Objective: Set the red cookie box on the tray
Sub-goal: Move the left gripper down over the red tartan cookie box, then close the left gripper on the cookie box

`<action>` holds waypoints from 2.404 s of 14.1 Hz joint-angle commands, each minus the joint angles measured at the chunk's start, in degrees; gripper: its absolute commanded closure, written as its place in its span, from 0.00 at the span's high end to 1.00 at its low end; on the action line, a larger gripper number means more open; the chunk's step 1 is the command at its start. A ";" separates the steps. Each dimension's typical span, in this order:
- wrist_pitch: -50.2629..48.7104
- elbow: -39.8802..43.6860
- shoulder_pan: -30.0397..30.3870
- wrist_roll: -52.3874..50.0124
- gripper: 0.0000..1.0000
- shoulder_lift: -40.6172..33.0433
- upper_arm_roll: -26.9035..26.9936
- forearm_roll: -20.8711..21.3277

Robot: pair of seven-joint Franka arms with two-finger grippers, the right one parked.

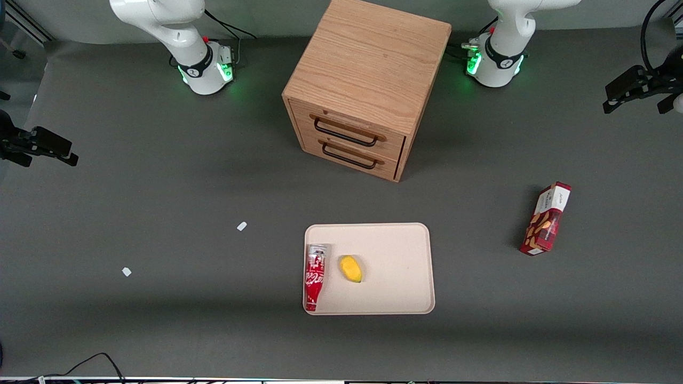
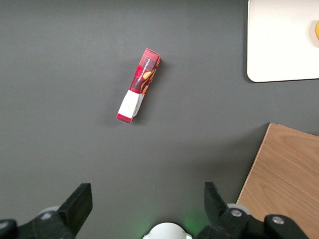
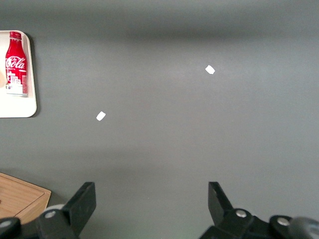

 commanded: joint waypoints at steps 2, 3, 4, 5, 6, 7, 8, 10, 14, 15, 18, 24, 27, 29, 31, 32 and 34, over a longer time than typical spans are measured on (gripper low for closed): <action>-1.47 1.84 0.92 -0.29 1.00 0.80 -0.66 0.57; -0.77 1.58 0.92 -0.20 1.00 1.15 -0.66 0.57; -0.41 1.40 0.83 0.06 1.00 2.19 -0.66 0.57; 0.29 1.40 0.75 -0.02 1.00 3.68 -0.66 0.57; 1.69 0.88 0.75 0.24 1.00 4.92 -0.66 0.66; 3.36 -0.44 0.75 1.37 1.00 5.89 -0.66 0.58; 5.46 -1.93 0.66 4.34 1.00 6.68 -0.58 0.57; 12.73 -6.83 0.83 9.01 1.00 7.83 -0.40 1.10; 28.39 -17.04 0.57 15.62 1.00 12.39 0.92 3.81; 31.73 -19.23 0.66 15.80 1.00 13.53 0.92 4.70; 46.22 -27.93 0.83 19.13 1.00 16.00 1.53 5.67; 60.58 -31.65 0.66 26.26 1.00 24.69 4.26 5.32; 63.22 -31.74 0.31 26.26 1.00 27.86 4.35 4.53; 64.54 -31.74 0.22 26.17 0.84 29.09 4.35 4.27; 64.28 -31.65 0.04 26.17 0.40 29.10 4.43 4.27; 63.93 -31.65 0.13 26.17 0.21 29.10 4.43 4.27; 63.40 -31.30 0.13 26.26 0.00 29.01 4.43 4.27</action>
